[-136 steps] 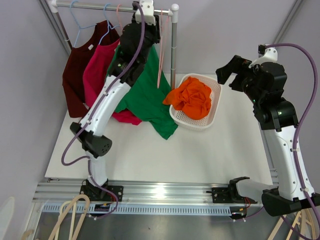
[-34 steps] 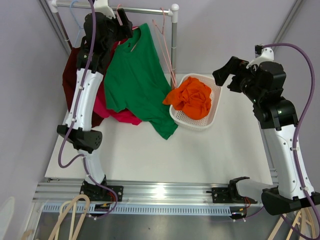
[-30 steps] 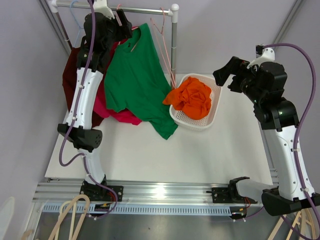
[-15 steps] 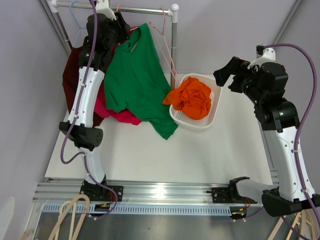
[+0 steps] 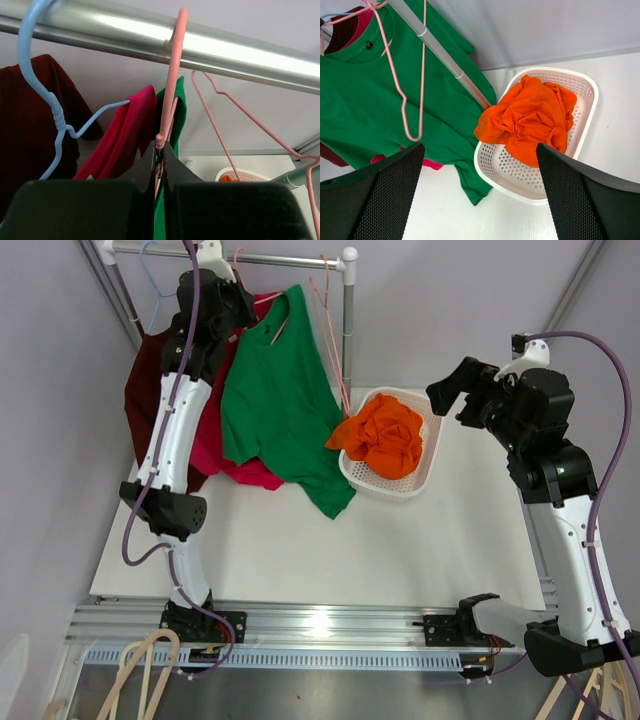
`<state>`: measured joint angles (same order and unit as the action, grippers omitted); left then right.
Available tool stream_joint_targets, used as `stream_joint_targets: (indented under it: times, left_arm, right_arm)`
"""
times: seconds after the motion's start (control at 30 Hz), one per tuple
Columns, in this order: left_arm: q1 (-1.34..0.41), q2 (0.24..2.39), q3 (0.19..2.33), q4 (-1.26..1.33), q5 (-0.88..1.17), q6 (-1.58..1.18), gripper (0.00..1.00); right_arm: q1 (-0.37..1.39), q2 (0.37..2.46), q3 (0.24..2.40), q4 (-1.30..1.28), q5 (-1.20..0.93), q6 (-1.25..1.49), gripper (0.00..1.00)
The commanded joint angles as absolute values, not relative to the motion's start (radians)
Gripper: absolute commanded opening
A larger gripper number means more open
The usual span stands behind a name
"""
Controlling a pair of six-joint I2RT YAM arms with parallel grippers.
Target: Remove the t-shirt from the hanger
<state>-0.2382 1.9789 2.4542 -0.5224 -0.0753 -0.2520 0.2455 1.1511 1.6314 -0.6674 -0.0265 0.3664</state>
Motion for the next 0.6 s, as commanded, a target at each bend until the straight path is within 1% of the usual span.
stream_joint_targets:
  times: [0.0,0.13,0.2,0.4,0.57]
  left_arm:
    - [-0.232,1.988,2.454,-0.479,-0.075,-0.242,0.01]
    - [-0.245,1.980,2.439,-0.419,-0.048,-0.209,0.01]
    - [-0.259,1.970,2.398,-0.344,-0.051,-0.167,0.01]
    - [-0.317,1.933,2.384,-0.236,-0.129,-0.077,0.01]
    - [-0.367,1.893,2.379,-0.195,-0.222,-0.018,0.01]
  right_arm:
    - [0.249,1.131,1.620,-0.630,-0.041,0.371,0.98]
    - [0.247,1.137,1.621,-0.624,-0.058,0.373,0.99]
    - [0.247,1.137,1.620,-0.624,-0.064,0.377,0.98]
    - [0.249,1.129,1.612,-0.627,-0.067,0.379,0.98]
    - [0.247,1.131,1.620,-0.635,-0.069,0.371,0.98]
